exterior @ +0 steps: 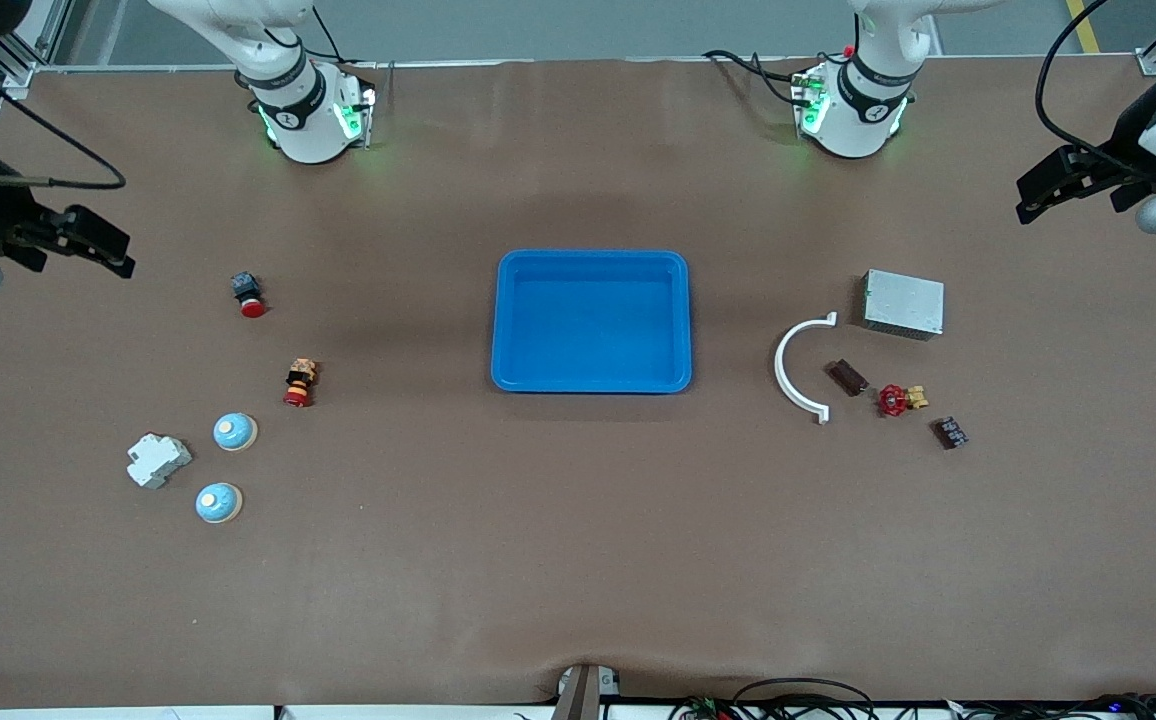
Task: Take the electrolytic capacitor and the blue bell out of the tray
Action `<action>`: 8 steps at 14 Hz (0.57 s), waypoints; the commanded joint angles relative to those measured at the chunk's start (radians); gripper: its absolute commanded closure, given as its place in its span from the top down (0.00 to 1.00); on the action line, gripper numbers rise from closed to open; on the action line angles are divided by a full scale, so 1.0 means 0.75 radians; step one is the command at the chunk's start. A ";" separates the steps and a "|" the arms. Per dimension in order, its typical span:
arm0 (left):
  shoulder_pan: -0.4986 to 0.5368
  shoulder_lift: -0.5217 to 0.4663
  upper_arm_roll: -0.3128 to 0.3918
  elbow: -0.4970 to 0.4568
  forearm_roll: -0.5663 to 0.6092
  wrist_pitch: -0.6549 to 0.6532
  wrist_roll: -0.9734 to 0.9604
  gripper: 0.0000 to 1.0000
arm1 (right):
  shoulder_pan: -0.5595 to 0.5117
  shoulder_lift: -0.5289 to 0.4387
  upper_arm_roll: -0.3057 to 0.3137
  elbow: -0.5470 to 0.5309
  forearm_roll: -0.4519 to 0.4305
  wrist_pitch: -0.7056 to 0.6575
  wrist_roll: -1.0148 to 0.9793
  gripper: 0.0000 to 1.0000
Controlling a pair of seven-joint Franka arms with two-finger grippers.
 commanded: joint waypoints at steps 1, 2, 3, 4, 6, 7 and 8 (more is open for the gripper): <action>-0.001 -0.016 0.011 0.004 -0.013 -0.018 0.032 1.00 | 0.094 -0.048 -0.125 -0.039 0.027 -0.014 0.010 1.00; -0.003 -0.016 0.011 0.008 -0.013 -0.018 0.032 1.00 | 0.092 -0.050 -0.125 -0.031 0.027 -0.027 0.008 1.00; -0.003 -0.016 0.011 0.010 -0.013 -0.018 0.032 1.00 | 0.088 -0.048 -0.123 -0.008 0.027 -0.045 0.006 1.00; -0.001 -0.016 0.011 0.010 -0.013 -0.016 0.032 1.00 | 0.086 -0.041 -0.123 0.057 0.025 -0.065 -0.004 1.00; -0.001 -0.011 0.011 0.010 -0.013 -0.012 0.038 1.00 | 0.082 -0.023 -0.123 0.155 0.021 -0.127 -0.008 1.00; -0.001 -0.009 0.014 0.012 -0.013 -0.012 0.046 1.00 | 0.082 -0.017 -0.123 0.174 0.017 -0.135 -0.008 1.00; -0.001 -0.009 0.014 0.012 -0.011 -0.012 0.050 1.00 | 0.084 -0.015 -0.123 0.182 0.013 -0.135 -0.008 1.00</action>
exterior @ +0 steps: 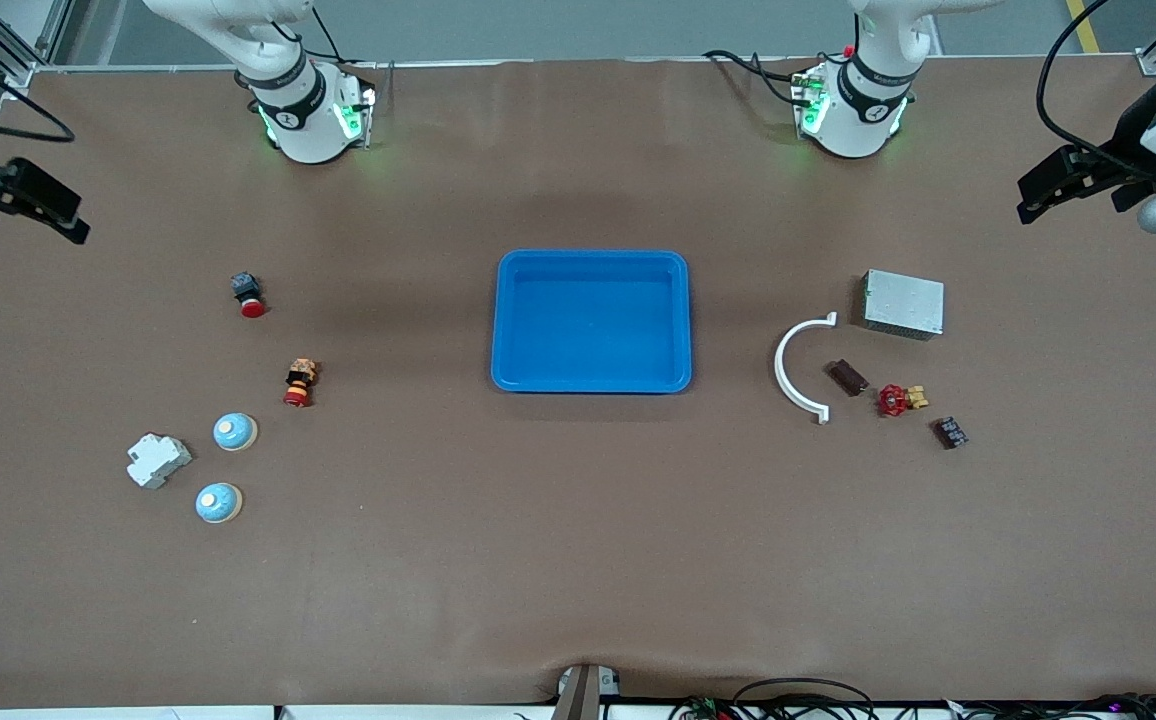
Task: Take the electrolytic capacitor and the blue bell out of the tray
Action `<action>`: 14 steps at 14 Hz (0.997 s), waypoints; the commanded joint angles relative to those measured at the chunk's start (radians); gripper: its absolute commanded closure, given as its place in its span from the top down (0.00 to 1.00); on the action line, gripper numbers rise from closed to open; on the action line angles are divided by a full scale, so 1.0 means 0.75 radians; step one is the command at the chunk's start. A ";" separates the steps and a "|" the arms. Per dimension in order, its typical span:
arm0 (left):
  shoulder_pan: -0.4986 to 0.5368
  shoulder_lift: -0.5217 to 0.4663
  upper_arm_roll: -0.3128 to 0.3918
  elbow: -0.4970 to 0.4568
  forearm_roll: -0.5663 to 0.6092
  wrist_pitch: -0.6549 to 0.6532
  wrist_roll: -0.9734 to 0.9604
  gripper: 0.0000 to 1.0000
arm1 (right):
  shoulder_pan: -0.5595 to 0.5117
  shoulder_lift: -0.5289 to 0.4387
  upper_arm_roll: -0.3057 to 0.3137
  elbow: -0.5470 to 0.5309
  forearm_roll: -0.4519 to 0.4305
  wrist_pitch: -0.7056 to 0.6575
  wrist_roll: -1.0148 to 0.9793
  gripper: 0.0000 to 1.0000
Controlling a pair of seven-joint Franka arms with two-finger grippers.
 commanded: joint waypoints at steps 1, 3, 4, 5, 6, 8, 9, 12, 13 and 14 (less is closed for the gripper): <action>-0.001 -0.009 0.014 0.011 -0.011 -0.012 0.045 1.00 | 0.017 0.012 -0.019 0.052 0.009 -0.029 -0.005 1.00; -0.001 -0.011 0.016 0.011 -0.011 -0.014 0.043 1.00 | 0.014 0.047 -0.019 0.068 0.002 -0.029 -0.003 1.00; -0.001 -0.009 0.016 0.017 -0.011 -0.014 0.043 1.00 | 0.014 0.069 -0.021 0.091 0.000 -0.029 -0.001 1.00; 0.001 -0.009 0.016 0.023 -0.008 -0.016 0.043 1.00 | 0.014 0.088 -0.019 0.105 0.000 -0.025 0.003 1.00; 0.001 -0.009 0.016 0.023 -0.008 -0.016 0.045 1.00 | 0.014 0.090 -0.021 0.105 0.002 -0.017 0.008 1.00; 0.001 -0.009 0.016 0.025 -0.008 -0.016 0.043 1.00 | 0.014 0.100 -0.019 0.105 0.008 -0.005 0.012 1.00; 0.001 -0.009 0.016 0.025 -0.008 -0.016 0.045 1.00 | 0.014 0.100 -0.019 0.105 0.013 0.019 0.012 1.00; 0.001 -0.009 0.016 0.027 -0.008 -0.016 0.043 1.00 | 0.016 0.102 -0.021 0.089 0.021 0.071 0.012 1.00; 0.001 -0.007 0.016 0.027 -0.010 -0.016 0.043 1.00 | 0.017 0.102 -0.021 0.083 0.021 0.073 0.012 1.00; 0.001 -0.005 0.016 0.027 -0.011 -0.014 0.043 1.00 | 0.017 0.102 -0.021 0.081 0.021 0.075 0.012 1.00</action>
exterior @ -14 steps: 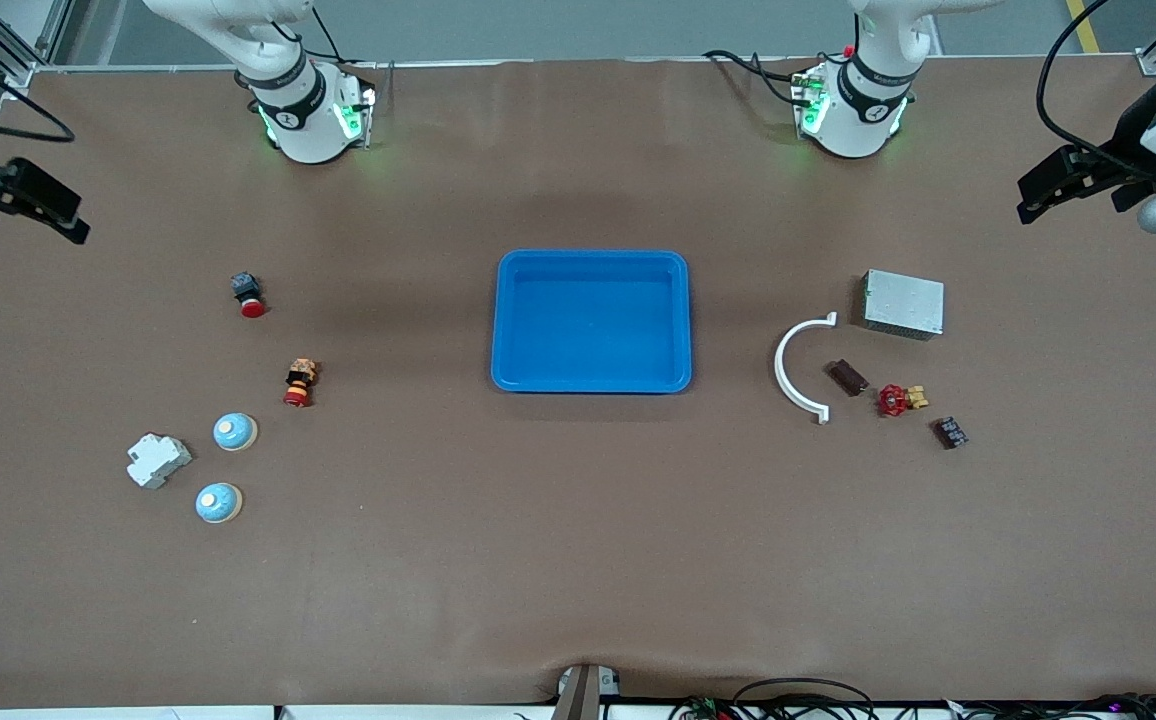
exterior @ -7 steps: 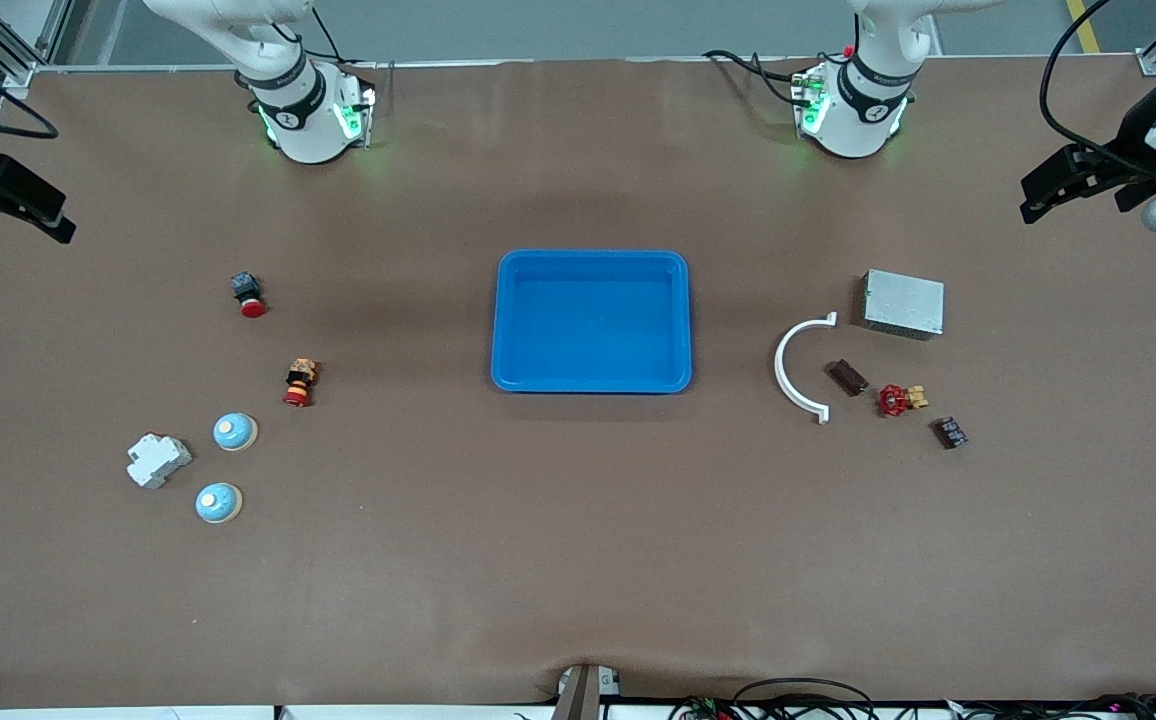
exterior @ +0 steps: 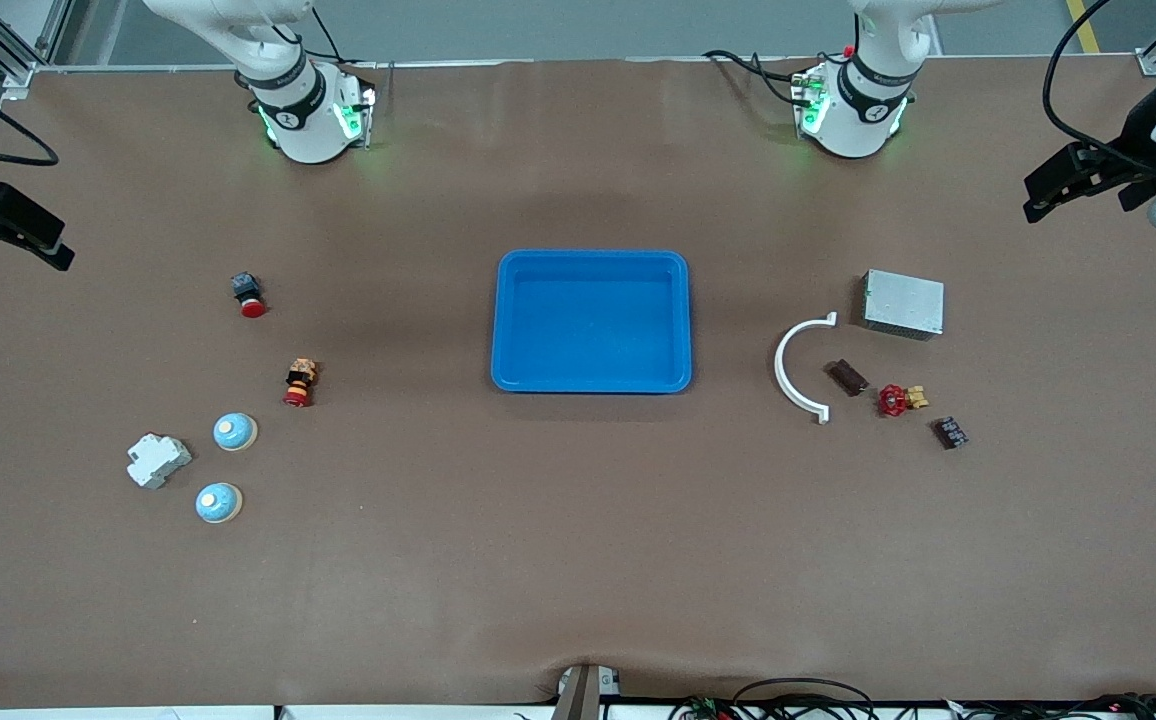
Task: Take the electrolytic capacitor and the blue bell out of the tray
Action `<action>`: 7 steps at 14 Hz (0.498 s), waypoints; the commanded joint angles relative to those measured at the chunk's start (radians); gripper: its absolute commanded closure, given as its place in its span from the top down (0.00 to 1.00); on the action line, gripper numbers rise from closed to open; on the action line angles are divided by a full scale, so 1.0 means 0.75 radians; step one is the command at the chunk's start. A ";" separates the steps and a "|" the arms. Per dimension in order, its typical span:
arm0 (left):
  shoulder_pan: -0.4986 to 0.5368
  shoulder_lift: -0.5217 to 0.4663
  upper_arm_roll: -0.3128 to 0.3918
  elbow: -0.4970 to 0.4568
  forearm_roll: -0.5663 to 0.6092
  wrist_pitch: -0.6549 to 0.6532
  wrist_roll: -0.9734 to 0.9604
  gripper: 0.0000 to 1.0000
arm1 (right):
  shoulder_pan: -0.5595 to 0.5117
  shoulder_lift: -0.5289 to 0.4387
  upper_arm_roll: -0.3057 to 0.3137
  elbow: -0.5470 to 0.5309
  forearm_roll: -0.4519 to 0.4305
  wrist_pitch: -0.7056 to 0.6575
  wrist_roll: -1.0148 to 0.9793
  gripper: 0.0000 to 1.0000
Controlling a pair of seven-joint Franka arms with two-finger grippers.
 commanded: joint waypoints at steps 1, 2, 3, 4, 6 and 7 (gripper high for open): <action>-0.002 -0.003 0.009 0.013 -0.008 -0.014 0.035 1.00 | 0.016 0.013 -0.014 0.016 0.021 0.001 0.011 1.00; -0.002 -0.005 0.009 0.013 -0.006 -0.014 0.035 1.00 | 0.014 0.019 -0.014 0.014 0.021 -0.013 0.009 1.00; -0.002 -0.005 0.009 0.015 -0.006 -0.014 0.033 1.00 | 0.014 0.027 -0.014 0.008 0.021 -0.018 0.011 1.00; -0.002 -0.003 0.009 0.023 -0.008 -0.014 0.035 1.00 | 0.016 0.029 -0.014 -0.002 0.021 -0.020 0.011 1.00; -0.002 -0.003 0.009 0.031 -0.008 -0.014 0.029 1.00 | 0.016 0.027 -0.014 -0.020 0.021 -0.018 -0.007 1.00; -0.002 -0.003 0.009 0.029 -0.006 -0.016 0.029 1.00 | 0.018 0.027 -0.014 -0.020 0.021 -0.020 -0.017 1.00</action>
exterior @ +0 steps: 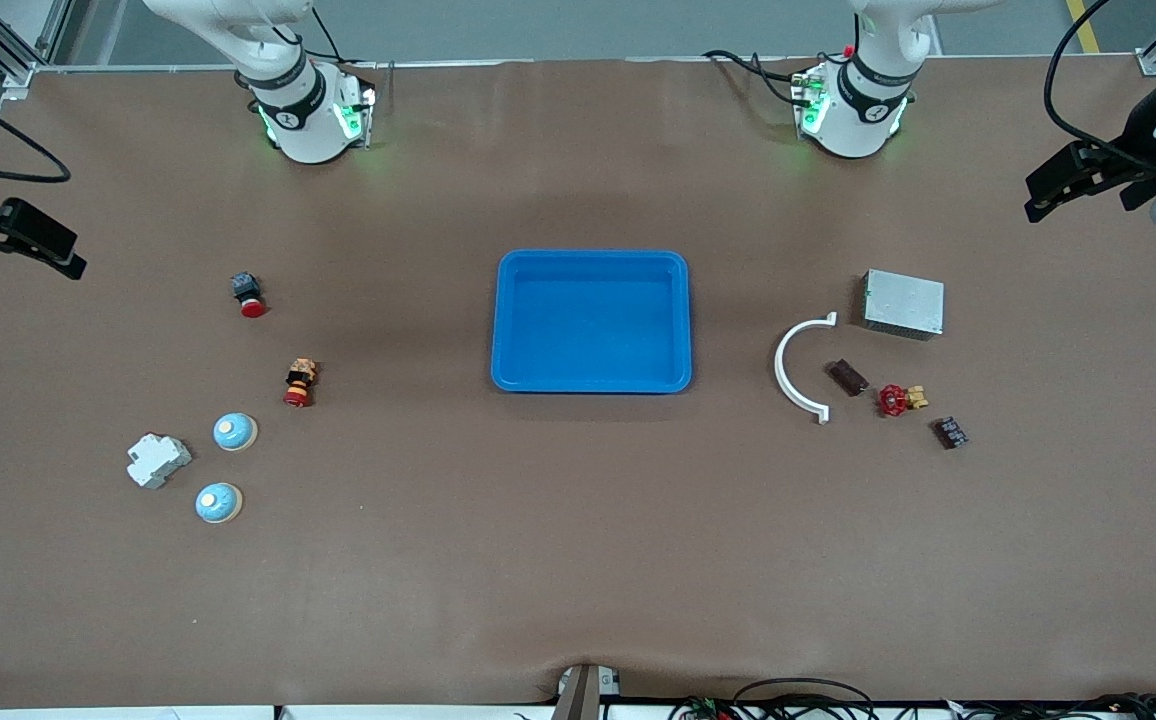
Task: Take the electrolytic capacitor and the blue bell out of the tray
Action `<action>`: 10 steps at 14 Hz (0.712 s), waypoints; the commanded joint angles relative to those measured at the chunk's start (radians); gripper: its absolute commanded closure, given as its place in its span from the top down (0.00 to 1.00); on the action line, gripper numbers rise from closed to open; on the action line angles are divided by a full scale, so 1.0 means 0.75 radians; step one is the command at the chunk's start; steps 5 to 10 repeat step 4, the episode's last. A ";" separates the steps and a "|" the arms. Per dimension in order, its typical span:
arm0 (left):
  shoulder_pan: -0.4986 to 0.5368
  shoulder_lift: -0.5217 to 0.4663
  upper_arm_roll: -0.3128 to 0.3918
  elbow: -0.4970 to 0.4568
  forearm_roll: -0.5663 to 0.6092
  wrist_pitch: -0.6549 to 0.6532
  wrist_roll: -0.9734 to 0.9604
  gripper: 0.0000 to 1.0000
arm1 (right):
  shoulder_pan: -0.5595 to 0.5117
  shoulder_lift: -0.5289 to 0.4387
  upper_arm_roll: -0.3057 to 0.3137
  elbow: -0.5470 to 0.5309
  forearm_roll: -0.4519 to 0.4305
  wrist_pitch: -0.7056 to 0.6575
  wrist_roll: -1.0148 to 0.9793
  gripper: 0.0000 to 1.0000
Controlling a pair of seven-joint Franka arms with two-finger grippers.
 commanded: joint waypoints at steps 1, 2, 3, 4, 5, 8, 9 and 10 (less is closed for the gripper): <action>-0.002 -0.003 0.009 0.020 -0.006 -0.016 0.029 1.00 | 0.021 -0.007 -0.014 -0.007 0.019 -0.009 -0.055 1.00; -0.002 -0.003 0.009 0.020 -0.006 -0.016 0.029 1.00 | 0.019 -0.007 -0.014 -0.007 0.019 -0.009 -0.088 1.00; -0.002 -0.003 0.009 0.020 -0.006 -0.018 0.029 1.00 | 0.019 -0.007 -0.012 -0.007 0.021 -0.007 -0.090 1.00; -0.002 -0.003 0.009 0.020 -0.006 -0.018 0.029 1.00 | 0.021 -0.007 -0.012 -0.007 0.023 -0.007 -0.090 1.00; -0.002 -0.003 0.009 0.020 -0.006 -0.018 0.029 1.00 | 0.021 -0.007 -0.012 -0.007 0.023 -0.007 -0.090 1.00; -0.002 -0.003 0.009 0.020 -0.006 -0.018 0.029 1.00 | 0.021 -0.007 -0.012 -0.007 0.023 -0.007 -0.090 1.00; -0.002 -0.003 0.009 0.020 -0.006 -0.018 0.029 1.00 | 0.021 -0.007 -0.012 -0.007 0.023 -0.007 -0.090 1.00; -0.002 -0.003 0.009 0.020 -0.006 -0.018 0.029 1.00 | 0.021 -0.007 -0.012 -0.007 0.023 -0.007 -0.090 1.00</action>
